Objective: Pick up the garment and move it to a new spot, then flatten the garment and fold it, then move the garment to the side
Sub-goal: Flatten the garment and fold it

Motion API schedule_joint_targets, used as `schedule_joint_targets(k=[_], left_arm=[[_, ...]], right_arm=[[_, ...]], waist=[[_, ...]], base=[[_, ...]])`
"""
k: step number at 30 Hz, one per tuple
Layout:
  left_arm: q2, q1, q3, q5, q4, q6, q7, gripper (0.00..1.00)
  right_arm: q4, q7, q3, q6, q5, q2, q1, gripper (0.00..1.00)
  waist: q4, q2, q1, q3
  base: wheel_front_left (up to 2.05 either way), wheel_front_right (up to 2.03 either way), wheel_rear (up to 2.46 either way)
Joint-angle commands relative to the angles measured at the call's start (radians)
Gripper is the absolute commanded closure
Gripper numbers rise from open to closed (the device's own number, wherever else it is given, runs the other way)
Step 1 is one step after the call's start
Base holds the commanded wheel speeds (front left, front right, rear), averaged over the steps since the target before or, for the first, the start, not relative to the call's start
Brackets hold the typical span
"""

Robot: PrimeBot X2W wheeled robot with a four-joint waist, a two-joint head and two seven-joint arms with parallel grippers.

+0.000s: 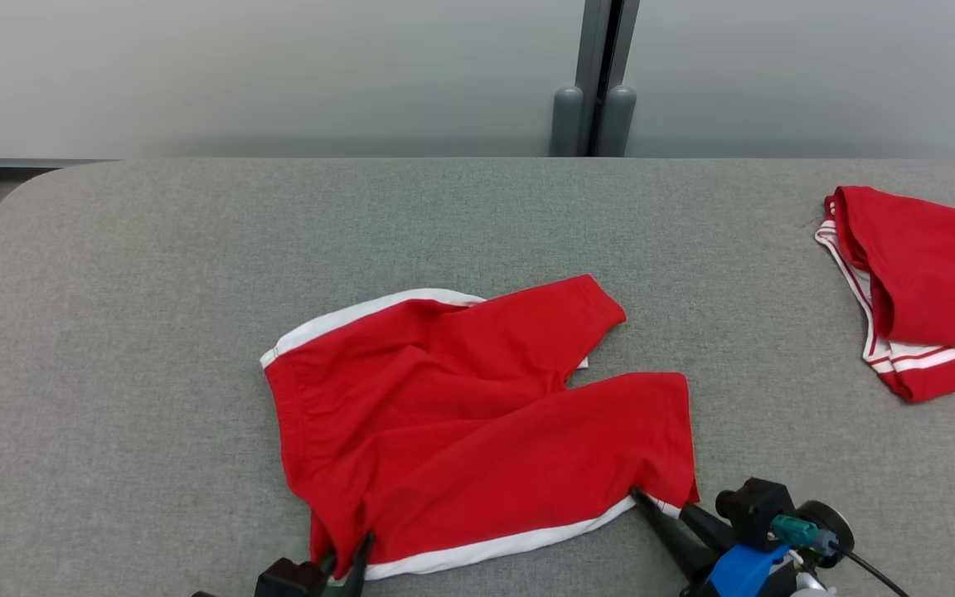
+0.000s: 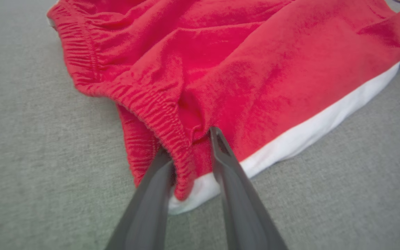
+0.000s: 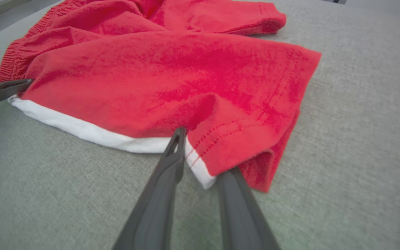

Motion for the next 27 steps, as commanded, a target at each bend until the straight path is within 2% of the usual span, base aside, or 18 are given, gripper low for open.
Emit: schedule_joint_targets(k=[1,6,16,21,27], left_arm=[[0.002,-0.018,-0.008,-0.012,0.001,-0.001,-0.002,1.00],[0.008,-0.042,-0.021,-0.068,-0.064,-0.001,-0.002,1.00],[0.030,-0.105,0.046,-0.111,-0.280,-0.001,-0.003,1.00],[0.047,-0.230,0.066,-0.132,-0.332,-0.001,-0.002,1.00],[0.094,-0.487,0.022,-0.171,-0.290,-0.001,-0.002,1.00]], right_arm=[[-0.005,-0.003,0.005,0.000,0.003,-0.008,-0.018,1.00],[-0.068,-0.003,0.000,0.000,0.001,-0.031,-0.015,1.00],[-0.290,-0.003,-0.062,0.000,-0.036,-0.077,-0.021,1.00],[-0.363,-0.003,-0.117,0.000,-0.012,-0.087,-0.094,1.00],[-0.349,-0.003,-0.136,0.000,0.031,-0.097,-0.308,1.00]], waist=[[0.001,-0.0001,-0.0001,0.001],[0.004,-0.0001,-0.0001,0.002],[-0.015,-0.0001,-0.0001,0.008],[-0.024,-0.0001,-0.0001,0.040],[-0.044,-0.0001,-0.0001,0.109]], base=[[0.00,0.00,0.00],[0.00,0.00,0.00],[0.00,0.00,0.00],[0.00,0.00,0.00],[0.00,0.00,0.00]])
